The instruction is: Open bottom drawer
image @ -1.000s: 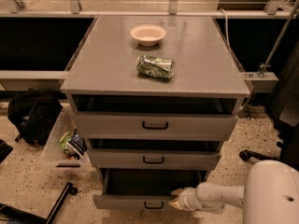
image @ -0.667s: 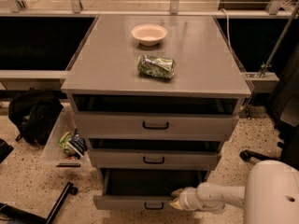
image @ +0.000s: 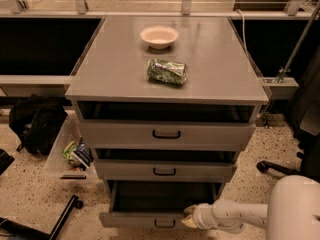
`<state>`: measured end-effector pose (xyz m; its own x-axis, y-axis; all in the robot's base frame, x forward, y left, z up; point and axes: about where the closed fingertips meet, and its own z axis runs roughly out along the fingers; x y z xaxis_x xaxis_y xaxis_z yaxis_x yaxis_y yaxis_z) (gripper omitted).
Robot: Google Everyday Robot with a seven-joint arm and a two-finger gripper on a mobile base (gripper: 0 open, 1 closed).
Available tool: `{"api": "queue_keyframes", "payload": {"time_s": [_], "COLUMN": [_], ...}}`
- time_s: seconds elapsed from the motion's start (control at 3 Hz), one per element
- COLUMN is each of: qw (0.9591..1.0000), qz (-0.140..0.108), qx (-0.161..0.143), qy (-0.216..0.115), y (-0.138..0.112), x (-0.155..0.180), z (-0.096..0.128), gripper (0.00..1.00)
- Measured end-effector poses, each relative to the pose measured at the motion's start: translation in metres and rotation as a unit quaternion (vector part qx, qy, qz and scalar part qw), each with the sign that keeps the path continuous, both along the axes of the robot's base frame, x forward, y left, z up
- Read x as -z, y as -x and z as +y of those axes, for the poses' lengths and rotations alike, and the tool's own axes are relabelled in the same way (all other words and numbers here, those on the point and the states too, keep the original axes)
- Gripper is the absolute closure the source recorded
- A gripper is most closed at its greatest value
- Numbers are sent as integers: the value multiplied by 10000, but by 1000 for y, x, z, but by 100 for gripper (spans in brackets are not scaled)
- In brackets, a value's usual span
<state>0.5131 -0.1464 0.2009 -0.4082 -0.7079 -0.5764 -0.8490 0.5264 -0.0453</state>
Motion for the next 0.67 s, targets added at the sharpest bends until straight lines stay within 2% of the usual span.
{"api": "queue_keyframes", "payload": {"time_s": [0.67], "qw": [10000], "qz": [-3], "qx": [56], "qy": [-57], "y": [14], "x": [1], "z": [0], "gripper": [100]}}
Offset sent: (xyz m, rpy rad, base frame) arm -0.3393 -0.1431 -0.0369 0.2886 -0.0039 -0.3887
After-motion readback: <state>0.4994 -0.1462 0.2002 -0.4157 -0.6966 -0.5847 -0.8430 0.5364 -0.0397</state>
